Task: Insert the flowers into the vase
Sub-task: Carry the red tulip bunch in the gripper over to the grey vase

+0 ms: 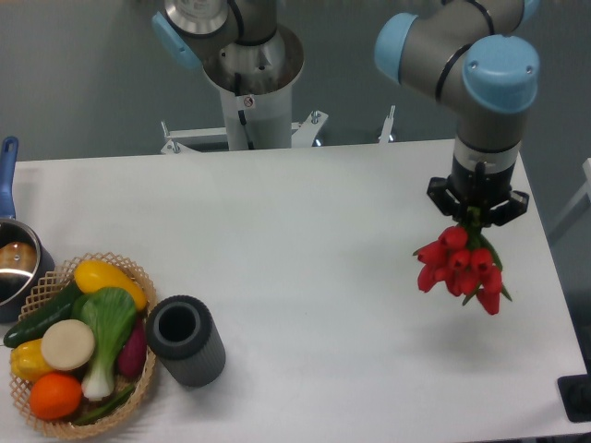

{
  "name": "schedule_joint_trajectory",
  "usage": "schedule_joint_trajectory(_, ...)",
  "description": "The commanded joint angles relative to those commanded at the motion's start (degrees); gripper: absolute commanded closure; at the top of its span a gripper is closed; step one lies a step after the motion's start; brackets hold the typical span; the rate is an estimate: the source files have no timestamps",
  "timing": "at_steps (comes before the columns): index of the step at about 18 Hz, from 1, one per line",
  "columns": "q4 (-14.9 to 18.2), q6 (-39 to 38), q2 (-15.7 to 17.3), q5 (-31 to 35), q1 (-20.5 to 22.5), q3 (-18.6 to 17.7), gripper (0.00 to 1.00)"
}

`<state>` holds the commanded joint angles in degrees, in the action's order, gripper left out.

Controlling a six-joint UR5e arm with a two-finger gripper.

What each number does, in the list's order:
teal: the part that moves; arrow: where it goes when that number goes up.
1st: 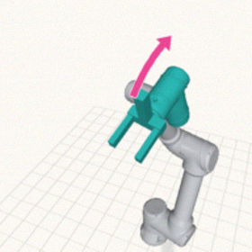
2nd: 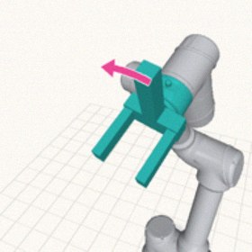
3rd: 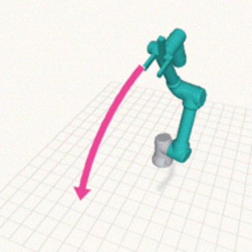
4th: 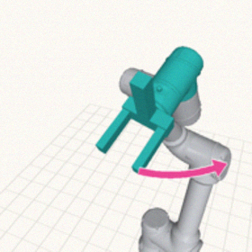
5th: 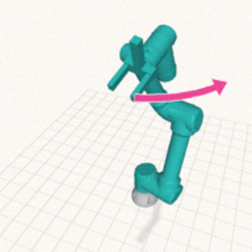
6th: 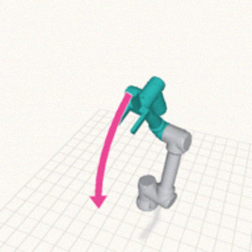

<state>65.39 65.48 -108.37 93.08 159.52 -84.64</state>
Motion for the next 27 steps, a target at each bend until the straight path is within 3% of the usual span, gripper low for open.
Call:
schedule_joint_trajectory(6, 0.0, -1.4, 1.0, -2.4, -0.6, -0.2, 1.0)
schedule_joint_trajectory(12, -1.4, -8.3, 4.0, -20.1, -0.2, -0.3, 1.0)
schedule_joint_trajectory(17, -9.6, -16.0, 5.3, -35.4, -0.6, -2.3, 1.0)
schedule_joint_trajectory(19, -12.0, -18.6, 5.3, -38.0, -1.4, -2.4, 1.0)
schedule_joint_trajectory(23, -12.9, -19.2, 5.4, -40.2, -4.1, -2.3, 1.0)
schedule_joint_trajectory(27, -18.8, -22.2, 4.8, -46.9, -6.2, -2.7, 1.0)
